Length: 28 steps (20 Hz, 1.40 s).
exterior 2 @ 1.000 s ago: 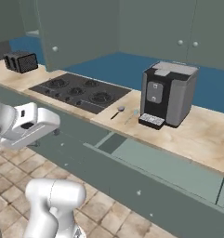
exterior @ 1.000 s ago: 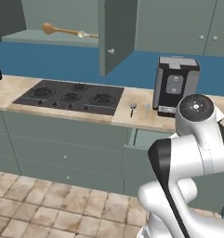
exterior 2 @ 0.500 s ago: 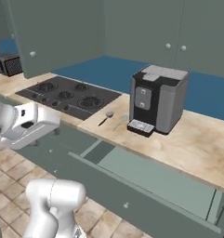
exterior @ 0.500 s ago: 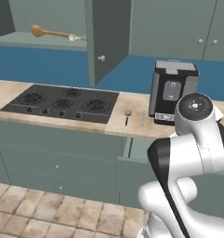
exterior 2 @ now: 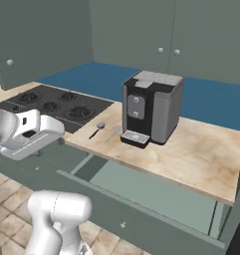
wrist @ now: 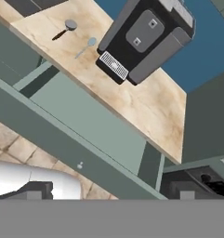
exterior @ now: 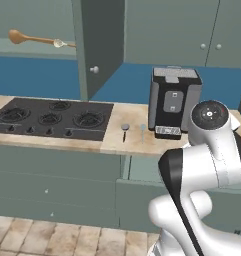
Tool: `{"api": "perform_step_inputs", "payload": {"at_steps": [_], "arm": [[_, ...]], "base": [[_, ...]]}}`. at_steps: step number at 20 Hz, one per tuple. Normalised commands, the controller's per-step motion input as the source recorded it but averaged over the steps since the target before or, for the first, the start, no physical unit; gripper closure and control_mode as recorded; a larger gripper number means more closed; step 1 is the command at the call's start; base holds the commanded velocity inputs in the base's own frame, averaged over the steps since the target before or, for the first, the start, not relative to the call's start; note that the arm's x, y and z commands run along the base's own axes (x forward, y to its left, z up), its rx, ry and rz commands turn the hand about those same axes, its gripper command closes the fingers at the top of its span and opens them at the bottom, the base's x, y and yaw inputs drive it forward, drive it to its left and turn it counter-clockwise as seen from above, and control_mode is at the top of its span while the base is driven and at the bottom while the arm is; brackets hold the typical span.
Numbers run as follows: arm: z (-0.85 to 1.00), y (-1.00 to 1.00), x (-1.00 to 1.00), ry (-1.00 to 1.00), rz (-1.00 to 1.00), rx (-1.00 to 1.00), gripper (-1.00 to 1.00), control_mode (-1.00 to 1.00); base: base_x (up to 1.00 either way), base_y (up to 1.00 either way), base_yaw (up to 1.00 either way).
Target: Organize the utensils by type. Pick up the wooden spoons from the counter and place them in the open cabinet. Then pick up the metallic utensils from the counter and place them in the open drawer.
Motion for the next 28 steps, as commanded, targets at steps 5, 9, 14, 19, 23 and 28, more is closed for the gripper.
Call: {"api": "perform_step_inputs", "payload": {"at_steps": [5,9,14,19,23,28], "arm": [[0.0,0.0,0.0,0.0,0.0,0.0,-1.0,1.0],[0.0,0.0,0.0,0.0,0.0,0.0,-1.0,1.0],[0.0,0.0,0.0,0.0,0.0,0.0,-1.0,1.0],[0.0,0.0,0.0,0.0,0.0,0.0,-1.0,1.0],[0.0,0.0,0.0,0.0,0.0,0.0,-1.0,1.0],[0.0,0.0,0.0,0.0,0.0,0.0,-1.0,1.0]], "base": [[0.16,-0.04,-0.06],[0.3,-0.01,-0.01],[0.39,0.0,-0.02],[0.19,0.0,-0.02],[0.06,0.0,0.0],[0.03,0.0,0.0]]}}
